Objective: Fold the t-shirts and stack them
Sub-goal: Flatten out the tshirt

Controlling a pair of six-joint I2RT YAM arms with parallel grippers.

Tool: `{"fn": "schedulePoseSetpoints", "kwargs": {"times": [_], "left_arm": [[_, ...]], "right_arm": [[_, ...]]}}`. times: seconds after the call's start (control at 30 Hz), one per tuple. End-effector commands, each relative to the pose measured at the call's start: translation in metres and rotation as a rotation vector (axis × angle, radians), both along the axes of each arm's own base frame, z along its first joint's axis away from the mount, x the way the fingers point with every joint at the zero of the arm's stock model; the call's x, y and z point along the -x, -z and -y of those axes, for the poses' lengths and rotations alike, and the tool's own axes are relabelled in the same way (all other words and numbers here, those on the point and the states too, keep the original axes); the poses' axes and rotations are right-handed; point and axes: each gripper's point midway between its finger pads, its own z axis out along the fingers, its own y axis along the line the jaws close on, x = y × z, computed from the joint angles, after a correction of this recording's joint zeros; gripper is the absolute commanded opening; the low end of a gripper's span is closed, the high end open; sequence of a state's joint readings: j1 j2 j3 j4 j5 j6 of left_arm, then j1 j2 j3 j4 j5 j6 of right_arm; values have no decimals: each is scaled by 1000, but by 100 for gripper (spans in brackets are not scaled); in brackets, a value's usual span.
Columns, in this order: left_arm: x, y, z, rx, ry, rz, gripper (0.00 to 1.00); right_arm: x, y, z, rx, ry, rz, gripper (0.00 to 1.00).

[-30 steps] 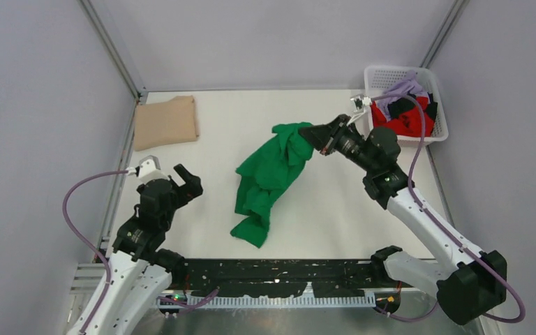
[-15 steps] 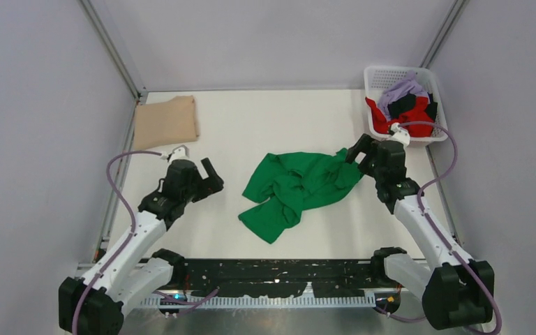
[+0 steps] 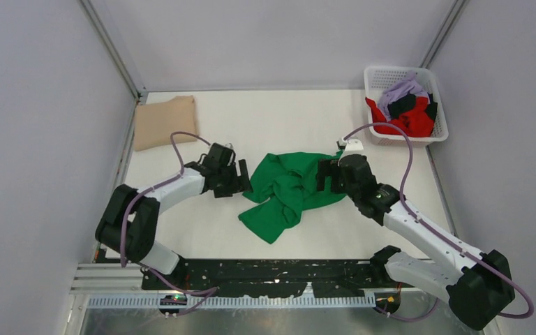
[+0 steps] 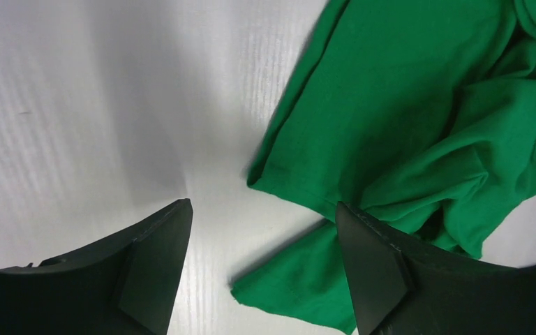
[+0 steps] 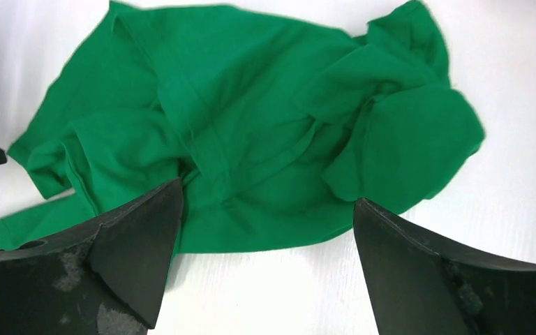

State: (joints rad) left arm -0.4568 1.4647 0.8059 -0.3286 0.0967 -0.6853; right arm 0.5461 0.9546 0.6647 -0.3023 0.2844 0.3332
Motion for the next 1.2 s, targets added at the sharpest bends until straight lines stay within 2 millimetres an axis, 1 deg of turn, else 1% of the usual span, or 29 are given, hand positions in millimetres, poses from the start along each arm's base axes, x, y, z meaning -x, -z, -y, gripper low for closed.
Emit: {"fn": "schedulePoseSetpoints", "kwargs": {"times": [0.0,0.07,0.2,0.27,0.3,0.33,0.43,0.53,0.57,0.6,0.67,0.8,0.83,0.87,0.9,0.93,0.97,1.0,1.07,1.1,1.17], "left_arm": [[-6,3,33,21,96,-11,75],[-3,13,39,-8,111,-41,71],[0,30,42,-87,101,-86,61],[-2,35,44,-123,97,-89,56],[-3,34,48,-132,103,-86,52],[-7,34,46,-166,91,-75,49],[-9,32,42,-247,70,-56,33],[-12,29,36,-290,42,-41,13],[-15,26,35,-298,31,-31,4],[-16,22,33,-300,24,-19,0],[-18,13,31,-301,15,3,0],[-17,-2,28,-283,9,51,0],[-16,-5,26,-279,6,63,0],[-15,-7,24,-274,3,74,0],[-14,-10,23,-269,1,86,0],[-12,-12,20,-269,-2,96,0],[-12,-14,18,-266,-5,107,0],[-11,-16,17,-263,-6,117,0],[-10,-20,16,-254,-4,137,0],[-9,-22,15,-250,-2,142,0],[-8,-25,14,-242,-1,154,0]], "right_arm": [[-2,5,-14,-6,-49,13,100],[-3,5,-17,-26,-52,29,98],[-3,9,-15,-22,-49,41,96],[-3,11,-14,-17,-48,40,96],[-3,12,-14,-13,-52,37,95],[-2,14,-15,-11,-53,34,95],[-2,19,-14,3,-57,23,93],[-2,23,-16,9,-73,14,92],[-1,24,-17,10,-78,11,91],[-1,26,-19,13,-87,7,91],[0,29,-24,20,-107,-6,88],[1,39,-41,49,-153,-43,81],[-2,37,-44,57,-152,-37,79],[-1,45,-50,78,-166,-57,79],[-4,42,-52,88,-159,-50,78],[-3,51,-57,112,-170,-74,77],[-7,49,-59,126,-161,-70,76],[-7,57,-63,151,-168,-90,75],[-12,63,-69,183,-156,-99,73],[-15,69,-71,201,-146,-111,72],[-20,73,-73,213,-130,-121,70]]}}
